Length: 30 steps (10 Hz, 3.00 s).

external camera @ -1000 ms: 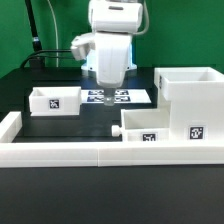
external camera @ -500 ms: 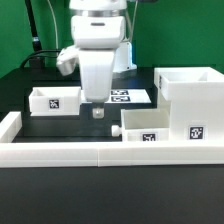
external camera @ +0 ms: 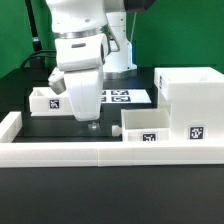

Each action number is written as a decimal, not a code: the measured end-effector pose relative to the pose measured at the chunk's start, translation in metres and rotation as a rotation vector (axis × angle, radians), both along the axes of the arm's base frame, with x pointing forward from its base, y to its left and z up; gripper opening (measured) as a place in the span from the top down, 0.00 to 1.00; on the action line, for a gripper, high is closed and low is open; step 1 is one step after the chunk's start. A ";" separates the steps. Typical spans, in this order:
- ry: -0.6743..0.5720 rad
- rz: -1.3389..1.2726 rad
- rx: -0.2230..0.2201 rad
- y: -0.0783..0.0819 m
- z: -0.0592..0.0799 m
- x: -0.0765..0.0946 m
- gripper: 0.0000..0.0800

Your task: Assemble drawer

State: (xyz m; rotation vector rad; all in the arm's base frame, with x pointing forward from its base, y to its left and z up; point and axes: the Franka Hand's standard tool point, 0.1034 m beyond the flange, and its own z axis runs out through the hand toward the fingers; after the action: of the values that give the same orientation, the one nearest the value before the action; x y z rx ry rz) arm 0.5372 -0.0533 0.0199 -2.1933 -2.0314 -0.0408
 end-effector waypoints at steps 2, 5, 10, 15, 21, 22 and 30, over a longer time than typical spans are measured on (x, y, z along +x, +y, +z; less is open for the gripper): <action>0.022 -0.037 0.011 0.017 -0.009 -0.003 0.19; 0.036 -0.098 0.013 0.042 -0.008 -0.002 0.19; 0.041 -0.124 0.019 0.075 -0.005 0.002 0.19; 0.050 -0.154 0.016 0.086 -0.005 0.002 0.19; 0.059 -0.211 -0.011 0.049 0.012 -0.028 0.19; 0.063 -0.210 -0.015 0.041 0.016 -0.038 0.19; 0.066 -0.312 -0.043 -0.024 0.047 -0.097 0.19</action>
Offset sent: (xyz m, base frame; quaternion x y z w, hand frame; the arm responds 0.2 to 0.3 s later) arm 0.0041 0.0306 0.0010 0.0169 0.0029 0.0318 0.9993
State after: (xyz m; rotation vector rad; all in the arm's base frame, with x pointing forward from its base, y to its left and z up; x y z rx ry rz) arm 0.4403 -0.0775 0.0666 -2.4818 -1.6550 0.0401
